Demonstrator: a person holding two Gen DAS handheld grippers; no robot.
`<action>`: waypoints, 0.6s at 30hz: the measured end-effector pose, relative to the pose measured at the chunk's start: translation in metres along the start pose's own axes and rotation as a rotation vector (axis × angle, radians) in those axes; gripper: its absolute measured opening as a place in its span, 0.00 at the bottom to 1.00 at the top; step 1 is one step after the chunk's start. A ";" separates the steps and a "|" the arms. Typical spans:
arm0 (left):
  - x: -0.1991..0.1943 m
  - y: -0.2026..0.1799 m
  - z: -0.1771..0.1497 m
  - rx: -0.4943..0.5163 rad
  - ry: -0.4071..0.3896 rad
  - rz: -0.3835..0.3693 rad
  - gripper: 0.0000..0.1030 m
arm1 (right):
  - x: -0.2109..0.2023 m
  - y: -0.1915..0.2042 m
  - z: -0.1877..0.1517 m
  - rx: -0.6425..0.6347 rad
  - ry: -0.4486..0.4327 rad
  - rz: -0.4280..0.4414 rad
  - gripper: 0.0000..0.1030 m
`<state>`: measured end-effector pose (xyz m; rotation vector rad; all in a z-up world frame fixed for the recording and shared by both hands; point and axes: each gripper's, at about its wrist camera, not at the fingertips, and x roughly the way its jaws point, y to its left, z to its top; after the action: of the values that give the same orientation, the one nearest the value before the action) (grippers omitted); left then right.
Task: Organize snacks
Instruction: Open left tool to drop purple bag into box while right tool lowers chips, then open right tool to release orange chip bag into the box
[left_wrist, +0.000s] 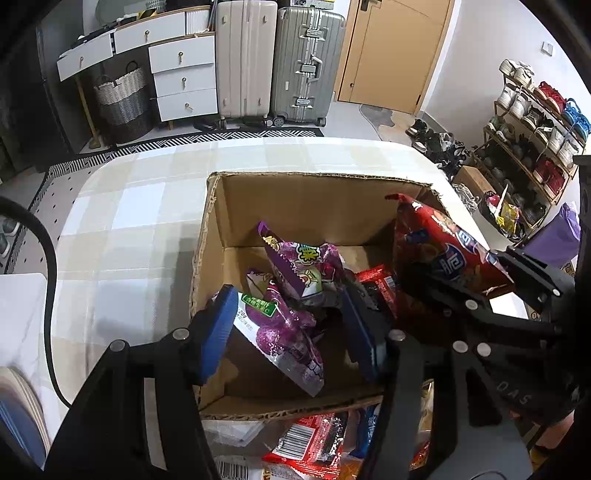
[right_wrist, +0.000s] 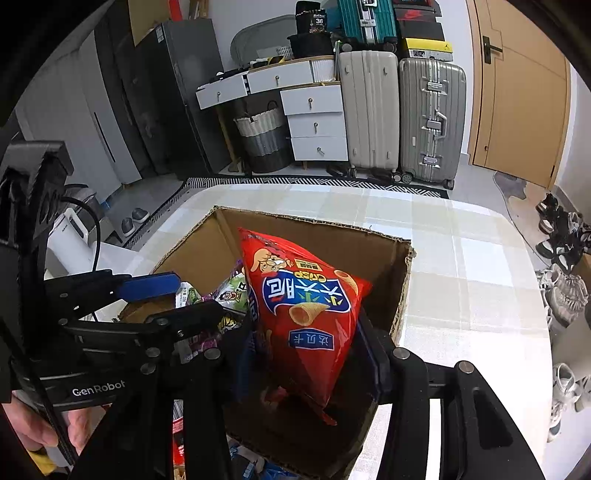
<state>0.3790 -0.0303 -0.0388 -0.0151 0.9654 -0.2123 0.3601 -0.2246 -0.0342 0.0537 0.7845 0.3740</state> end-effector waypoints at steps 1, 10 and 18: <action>-0.001 0.000 -0.001 -0.001 0.002 0.000 0.54 | 0.000 0.000 0.000 0.002 0.003 0.001 0.47; -0.011 -0.002 -0.004 -0.013 0.002 0.000 0.55 | -0.009 0.002 -0.004 -0.002 -0.006 0.011 0.62; -0.027 0.006 -0.008 -0.049 -0.002 -0.022 0.64 | -0.028 0.006 -0.001 0.003 -0.059 0.024 0.95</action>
<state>0.3587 -0.0188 -0.0215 -0.0711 0.9691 -0.2087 0.3393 -0.2286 -0.0149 0.0770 0.7268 0.3922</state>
